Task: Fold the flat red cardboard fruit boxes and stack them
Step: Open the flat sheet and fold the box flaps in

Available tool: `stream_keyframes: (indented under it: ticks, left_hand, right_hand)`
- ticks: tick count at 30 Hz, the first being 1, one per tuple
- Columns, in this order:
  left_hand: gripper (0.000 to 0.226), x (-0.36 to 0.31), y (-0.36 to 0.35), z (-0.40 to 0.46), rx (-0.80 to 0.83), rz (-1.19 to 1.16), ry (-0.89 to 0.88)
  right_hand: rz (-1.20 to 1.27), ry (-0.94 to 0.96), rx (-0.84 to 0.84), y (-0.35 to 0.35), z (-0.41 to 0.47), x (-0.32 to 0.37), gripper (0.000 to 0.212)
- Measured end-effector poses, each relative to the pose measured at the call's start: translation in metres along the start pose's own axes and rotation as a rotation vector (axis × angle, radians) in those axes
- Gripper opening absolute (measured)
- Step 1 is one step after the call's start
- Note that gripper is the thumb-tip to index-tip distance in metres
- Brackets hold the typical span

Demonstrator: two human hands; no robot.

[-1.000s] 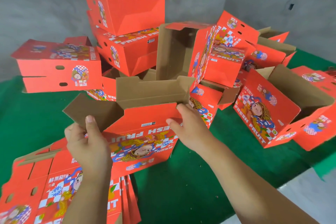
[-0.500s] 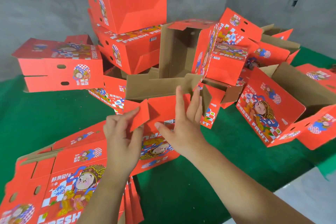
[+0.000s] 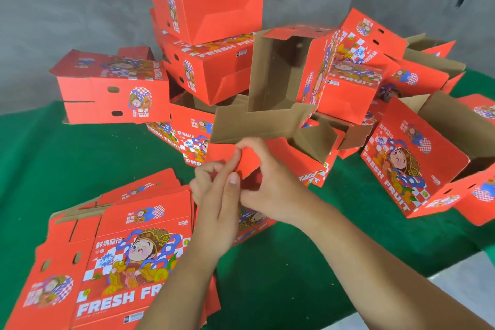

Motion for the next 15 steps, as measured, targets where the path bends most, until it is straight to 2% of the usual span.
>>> stream_keyframes:
  ticks: [2,3,5,7,8,10,11,13,15]
  left_hand:
    - [0.04,0.004,0.005,-0.002,-0.102,-0.058,0.049]
    - [0.043,0.008,0.008,-0.002,-0.165,-0.046,0.093]
    - [0.065,0.021,0.009,-0.004,-0.213,-0.061,0.249]
    - [0.094,0.032,0.006,-0.003,-0.125,-0.193,0.383]
    - [0.102,0.035,0.006,0.0,-0.063,-0.273,0.411]
    - [0.103,0.039,0.009,0.009,0.03,-0.36,0.447]
    - [0.102,0.043,0.012,0.013,0.079,-0.357,0.474]
    - [0.1,0.055,0.011,0.016,0.253,-0.377,0.518]
    - [0.078,0.06,0.004,0.013,0.391,-0.468,0.561]
  right_hand:
    - [0.175,-0.072,-0.033,-0.004,0.002,-0.005,0.043]
    - [0.298,-0.111,-0.071,-0.007,0.003,-0.009,0.043]
    - [0.455,-0.214,-0.105,-0.015,0.002,-0.016,0.062]
    - [0.34,-0.282,-0.193,-0.015,-0.002,-0.026,0.075]
    - [0.151,-0.324,-0.258,-0.008,-0.005,-0.034,0.081]
    - [-0.169,-0.481,-0.285,0.005,-0.016,-0.05,0.1]
    - [-0.169,-0.573,-0.253,0.009,-0.023,-0.06,0.108]
    - [0.022,-0.679,-0.202,0.008,-0.034,-0.075,0.118]
    - [0.238,-0.626,-0.261,0.002,-0.039,-0.079,0.114]
Point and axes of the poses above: each hand's wrist, its own z-axis towards the middle knuckle, its own y-axis out of the back of the hand, x = y × z, the point moved 5 cm from there along z, towards the middle knuckle
